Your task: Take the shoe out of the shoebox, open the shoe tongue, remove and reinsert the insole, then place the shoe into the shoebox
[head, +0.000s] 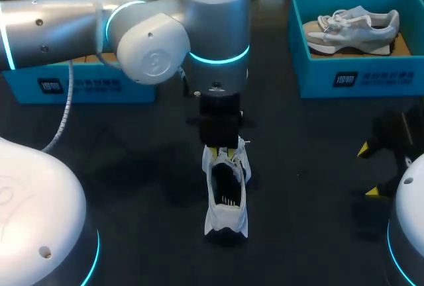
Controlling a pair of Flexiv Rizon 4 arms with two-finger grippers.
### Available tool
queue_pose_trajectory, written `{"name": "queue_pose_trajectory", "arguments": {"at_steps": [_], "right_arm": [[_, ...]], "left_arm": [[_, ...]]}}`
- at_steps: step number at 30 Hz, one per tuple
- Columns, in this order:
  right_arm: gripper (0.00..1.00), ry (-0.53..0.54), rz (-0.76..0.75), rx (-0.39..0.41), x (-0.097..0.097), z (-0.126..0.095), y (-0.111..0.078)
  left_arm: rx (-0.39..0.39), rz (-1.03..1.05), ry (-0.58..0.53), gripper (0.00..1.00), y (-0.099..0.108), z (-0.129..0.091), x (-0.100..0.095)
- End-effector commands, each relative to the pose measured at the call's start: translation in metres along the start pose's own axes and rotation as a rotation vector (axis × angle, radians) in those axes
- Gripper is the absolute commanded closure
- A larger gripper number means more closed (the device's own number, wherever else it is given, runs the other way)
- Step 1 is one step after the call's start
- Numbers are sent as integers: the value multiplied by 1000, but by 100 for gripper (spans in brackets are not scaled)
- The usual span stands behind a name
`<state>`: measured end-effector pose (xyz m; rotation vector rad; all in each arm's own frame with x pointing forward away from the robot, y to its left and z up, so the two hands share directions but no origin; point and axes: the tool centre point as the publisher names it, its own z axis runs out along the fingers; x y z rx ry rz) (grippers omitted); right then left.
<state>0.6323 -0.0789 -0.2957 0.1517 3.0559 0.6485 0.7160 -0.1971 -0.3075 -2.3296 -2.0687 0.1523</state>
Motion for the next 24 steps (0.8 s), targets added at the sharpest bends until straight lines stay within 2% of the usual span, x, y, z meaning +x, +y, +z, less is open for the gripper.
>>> {"name": "queue_pose_trajectory", "arguments": {"at_steps": [1,6,11,15,20,24], "right_arm": [[0,-2,0,1,1,0,0],[0,-2,0,1,1,0,0],[0,-2,0,1,1,0,0],[0,-2,0,1,1,0,0],[0,-2,0,1,1,0,0],[0,-2,0,1,1,0,0]], "left_arm": [[2,-4,-10,75,0,-1,0],[34,15,10,76,-11,20,-4],[70,33,23,78,-29,38,4],[58,45,21,79,-40,34,10],[21,50,-5,78,-41,15,8],[16,46,-6,78,-39,16,3]]}}
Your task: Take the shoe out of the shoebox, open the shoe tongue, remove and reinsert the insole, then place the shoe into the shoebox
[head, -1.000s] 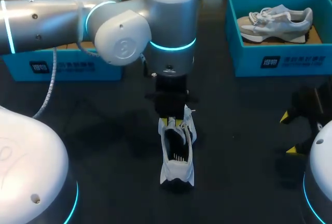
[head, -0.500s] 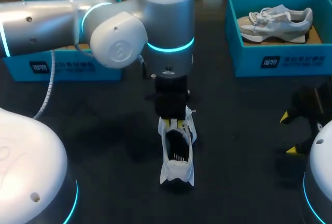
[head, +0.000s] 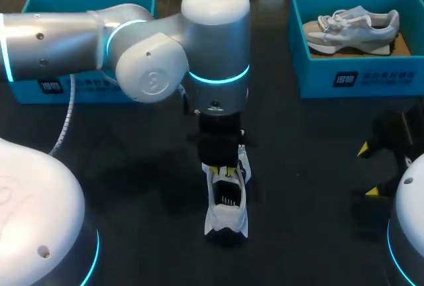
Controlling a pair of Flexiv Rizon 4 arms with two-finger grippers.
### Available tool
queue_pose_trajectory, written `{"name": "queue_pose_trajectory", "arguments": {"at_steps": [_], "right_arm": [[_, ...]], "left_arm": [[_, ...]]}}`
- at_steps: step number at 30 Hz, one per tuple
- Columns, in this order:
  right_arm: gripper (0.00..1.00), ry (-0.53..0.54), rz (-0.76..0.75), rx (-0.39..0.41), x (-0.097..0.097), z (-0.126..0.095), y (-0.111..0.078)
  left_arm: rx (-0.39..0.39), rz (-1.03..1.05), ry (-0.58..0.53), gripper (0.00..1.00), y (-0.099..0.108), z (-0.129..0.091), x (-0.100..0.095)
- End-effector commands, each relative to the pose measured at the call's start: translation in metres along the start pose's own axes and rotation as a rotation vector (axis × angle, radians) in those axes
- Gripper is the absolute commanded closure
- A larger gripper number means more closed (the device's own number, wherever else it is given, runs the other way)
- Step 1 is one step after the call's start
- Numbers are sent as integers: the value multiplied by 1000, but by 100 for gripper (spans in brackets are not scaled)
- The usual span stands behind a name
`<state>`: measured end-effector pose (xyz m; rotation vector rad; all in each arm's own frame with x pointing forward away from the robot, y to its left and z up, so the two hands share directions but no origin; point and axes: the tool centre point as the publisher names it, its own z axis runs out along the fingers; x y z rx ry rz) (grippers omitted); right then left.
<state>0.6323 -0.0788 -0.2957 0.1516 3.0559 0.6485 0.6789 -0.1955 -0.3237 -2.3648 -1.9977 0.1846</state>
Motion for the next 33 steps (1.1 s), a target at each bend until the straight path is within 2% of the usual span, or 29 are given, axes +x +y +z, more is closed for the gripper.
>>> {"name": "queue_pose_trajectory", "arguments": {"at_steps": [1,4,6,10,12,15,16,20,21,22,33], "right_arm": [[0,-2,0,1,1,0,0],[0,-2,0,1,1,0,0],[0,-2,0,1,1,0,0],[0,-2,0,1,1,0,0],[0,-2,0,1,1,0,0],[0,-2,0,1,1,0,0],[0,-2,0,1,1,0,0],[0,-2,0,1,1,0,0],[0,-2,0,1,1,0,0],[0,-2,0,1,1,0,0],[0,-2,0,1,1,0,0]], "left_arm": [[-8,-6,2,78,-3,2,3],[0,-12,41,77,1,19,-1],[3,-18,45,77,2,22,-1],[-20,-32,14,78,0,3,6],[-40,-39,-18,75,-2,-13,10],[-37,-79,-46,58,-7,-30,14],[-36,-91,-46,56,-8,-31,14],[27,-343,-53,0,-12,-52,17],[67,-408,-59,0,-13,-59,20],[55,-445,-32,0,-14,-63,21],[55,-445,-32,0,-14,-63,21]]}}
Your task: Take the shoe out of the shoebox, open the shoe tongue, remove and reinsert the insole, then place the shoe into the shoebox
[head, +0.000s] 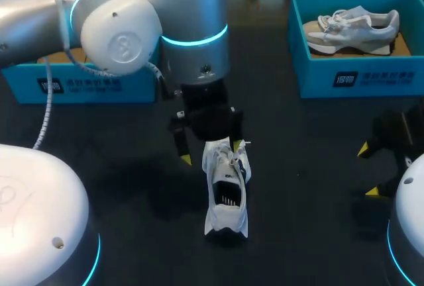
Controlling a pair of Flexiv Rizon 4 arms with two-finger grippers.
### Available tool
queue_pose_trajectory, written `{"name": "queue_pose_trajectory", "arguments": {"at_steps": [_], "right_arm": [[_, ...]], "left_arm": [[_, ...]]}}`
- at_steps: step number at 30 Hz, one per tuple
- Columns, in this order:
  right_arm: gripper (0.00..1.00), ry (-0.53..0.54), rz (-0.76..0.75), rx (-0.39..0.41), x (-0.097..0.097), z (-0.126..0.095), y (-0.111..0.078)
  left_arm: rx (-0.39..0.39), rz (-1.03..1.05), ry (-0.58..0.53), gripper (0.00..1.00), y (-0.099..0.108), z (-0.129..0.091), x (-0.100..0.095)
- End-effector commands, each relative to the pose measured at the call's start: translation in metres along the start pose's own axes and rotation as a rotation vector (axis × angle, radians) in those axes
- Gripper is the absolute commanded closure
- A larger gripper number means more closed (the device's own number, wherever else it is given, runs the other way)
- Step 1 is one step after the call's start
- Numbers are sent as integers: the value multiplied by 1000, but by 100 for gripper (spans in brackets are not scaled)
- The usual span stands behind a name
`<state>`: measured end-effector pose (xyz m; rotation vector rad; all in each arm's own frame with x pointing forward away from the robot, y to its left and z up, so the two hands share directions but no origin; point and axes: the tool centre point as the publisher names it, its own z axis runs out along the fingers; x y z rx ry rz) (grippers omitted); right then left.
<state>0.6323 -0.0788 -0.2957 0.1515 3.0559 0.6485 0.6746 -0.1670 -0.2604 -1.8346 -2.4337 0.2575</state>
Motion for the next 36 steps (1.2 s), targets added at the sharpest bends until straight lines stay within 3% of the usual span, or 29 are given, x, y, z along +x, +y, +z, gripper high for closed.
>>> {"name": "queue_pose_trajectory", "arguments": {"at_steps": [1,3,9,11,23,30,36], "right_arm": [[0,-2,0,1,1,0,0],[0,-2,0,1,1,0,0],[0,-2,0,1,1,0,0],[0,-2,0,1,1,0,0],[0,-2,0,1,1,0,0],[0,-2,0,1,1,0,0],[0,-2,0,1,1,0,0]], "left_arm": [[0,1,4,0,1,1,-2],[49,-66,22,0,-4,4,-1],[73,-347,-39,0,-31,0,15],[-1,-573,-75,0,-47,-2,20],[-12,-608,-64,0,-47,2,16],[-12,-889,-74,0,-72,18,11],[4,-958,-109,0,-85,24,11]]}}
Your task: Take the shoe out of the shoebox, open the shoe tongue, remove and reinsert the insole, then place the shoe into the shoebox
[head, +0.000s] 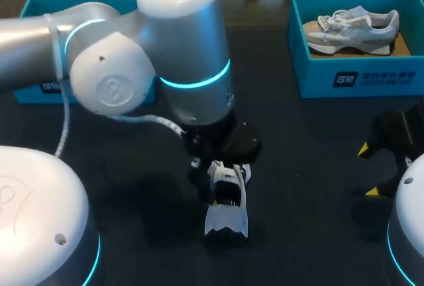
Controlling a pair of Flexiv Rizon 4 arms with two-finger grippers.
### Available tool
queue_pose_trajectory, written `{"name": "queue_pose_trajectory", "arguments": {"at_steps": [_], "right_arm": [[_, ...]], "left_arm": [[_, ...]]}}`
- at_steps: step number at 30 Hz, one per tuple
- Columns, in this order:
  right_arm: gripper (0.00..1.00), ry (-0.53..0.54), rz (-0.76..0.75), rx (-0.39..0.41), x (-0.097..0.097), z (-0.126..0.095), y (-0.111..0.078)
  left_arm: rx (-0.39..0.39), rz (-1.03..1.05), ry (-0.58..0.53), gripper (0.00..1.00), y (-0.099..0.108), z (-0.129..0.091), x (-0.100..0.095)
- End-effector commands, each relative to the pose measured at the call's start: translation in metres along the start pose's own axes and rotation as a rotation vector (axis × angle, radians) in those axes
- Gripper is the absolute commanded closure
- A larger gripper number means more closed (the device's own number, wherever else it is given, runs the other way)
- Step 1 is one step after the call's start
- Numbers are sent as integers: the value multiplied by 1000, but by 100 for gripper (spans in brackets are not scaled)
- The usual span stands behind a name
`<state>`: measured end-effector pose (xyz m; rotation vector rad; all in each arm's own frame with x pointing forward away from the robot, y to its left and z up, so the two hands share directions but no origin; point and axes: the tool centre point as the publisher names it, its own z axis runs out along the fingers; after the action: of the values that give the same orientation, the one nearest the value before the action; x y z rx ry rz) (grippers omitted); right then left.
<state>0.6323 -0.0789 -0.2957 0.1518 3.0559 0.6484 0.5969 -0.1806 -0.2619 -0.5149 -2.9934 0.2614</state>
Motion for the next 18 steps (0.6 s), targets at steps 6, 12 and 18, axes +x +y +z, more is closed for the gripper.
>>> {"name": "queue_pose_trajectory", "arguments": {"at_steps": [6,12,18], "right_arm": [[0,-2,0,1,1,0,0],[0,-2,0,1,1,0,0],[0,-2,0,1,1,0,0]], "left_arm": [[-58,-64,-82,0,-7,21,30],[-57,-100,-107,0,-10,35,36],[-52,-114,-85,0,-10,53,31]]}}
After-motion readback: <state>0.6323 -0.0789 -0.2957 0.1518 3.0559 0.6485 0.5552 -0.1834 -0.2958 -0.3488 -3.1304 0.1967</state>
